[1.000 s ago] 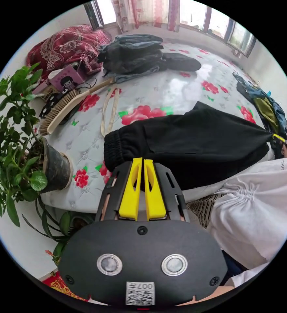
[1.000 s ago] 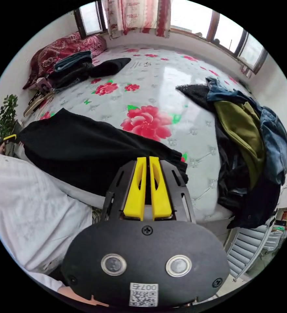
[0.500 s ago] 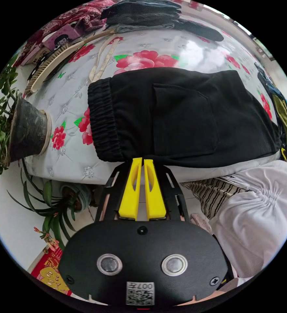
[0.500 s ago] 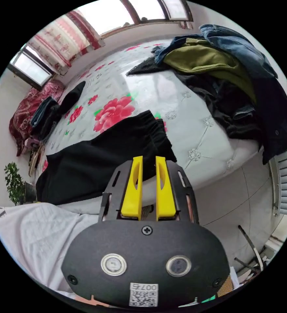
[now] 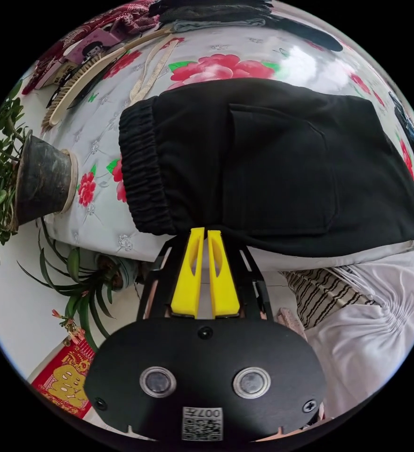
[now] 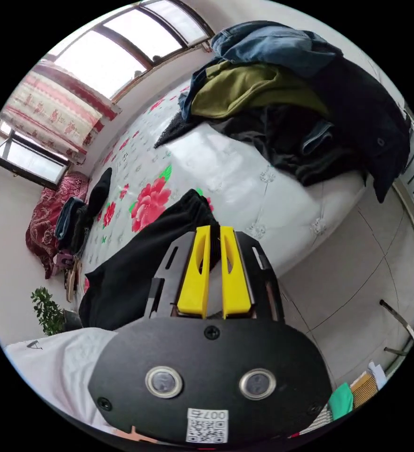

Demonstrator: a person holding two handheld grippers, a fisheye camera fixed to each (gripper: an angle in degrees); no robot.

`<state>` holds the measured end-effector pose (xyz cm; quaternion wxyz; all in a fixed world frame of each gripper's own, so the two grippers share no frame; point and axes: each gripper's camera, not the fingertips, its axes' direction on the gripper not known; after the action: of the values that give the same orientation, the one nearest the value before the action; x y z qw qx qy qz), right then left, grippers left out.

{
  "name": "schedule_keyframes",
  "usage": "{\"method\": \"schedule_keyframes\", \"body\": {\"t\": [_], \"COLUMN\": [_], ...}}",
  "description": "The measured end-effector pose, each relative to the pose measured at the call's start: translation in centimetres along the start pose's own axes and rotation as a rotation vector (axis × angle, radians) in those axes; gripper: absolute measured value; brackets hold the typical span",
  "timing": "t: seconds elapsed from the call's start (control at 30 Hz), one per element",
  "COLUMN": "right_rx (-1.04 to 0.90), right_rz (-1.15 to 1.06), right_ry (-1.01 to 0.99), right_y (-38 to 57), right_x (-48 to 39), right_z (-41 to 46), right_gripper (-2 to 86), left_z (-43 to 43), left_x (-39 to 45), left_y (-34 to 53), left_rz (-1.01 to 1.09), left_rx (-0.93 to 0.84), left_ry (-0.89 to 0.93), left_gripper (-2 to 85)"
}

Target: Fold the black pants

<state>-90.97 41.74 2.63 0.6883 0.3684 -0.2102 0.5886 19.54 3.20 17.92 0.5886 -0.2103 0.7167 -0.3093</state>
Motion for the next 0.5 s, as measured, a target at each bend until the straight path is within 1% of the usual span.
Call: {"method": "schedule_keyframes", "body": {"t": [0.07, 0.17, 0.23, 0.3, 0.37, 0.43, 0.5], "right_rx": [-0.059, 0.040, 0.075, 0.123, 0.125, 0.056, -0.047], "right_rz": [0.111, 0.168, 0.206, 0.258, 0.280, 0.276, 0.253], "right_ry": [-0.039, -0.182, -0.240, -0.310, -0.349, -0.339, -0.309], "right_y": [0.2, 1.6, 2.5, 4.1, 5.2, 5.7, 6.0], "right_x": [2.8, 5.4, 6.8, 8.8, 9.6, 9.7, 9.0], "right_z": [1.4, 0.1, -0.6, -1.1, -0.6, 1.0, 3.9], "right_gripper": [5.8, 7.2, 8.1, 9.3, 10.2, 11.0, 11.2], "left_z": [0.1, -0.1, -0.8, -2.5, -3.4, -3.6, -2.8], "left_x": [-0.8, -2.8, -4.6, -7.6, -10.1, -12.7, -16.5], "left_y": [0.2, 1.2, 2.3, 5.1, 8.0, 11.3, 16.0], "left_rz": [-0.008, -0.022, -0.070, -0.168, -0.253, -0.356, -0.521], "left_rx": [-0.012, -0.023, -0.001, 0.100, 0.179, 0.247, 0.354], "left_ry": [-0.014, -0.017, 0.014, 0.102, 0.193, 0.305, 0.467], "left_gripper": [-0.6, 0.2, 1.3, 3.8, 5.5, 6.2, 6.7]}}
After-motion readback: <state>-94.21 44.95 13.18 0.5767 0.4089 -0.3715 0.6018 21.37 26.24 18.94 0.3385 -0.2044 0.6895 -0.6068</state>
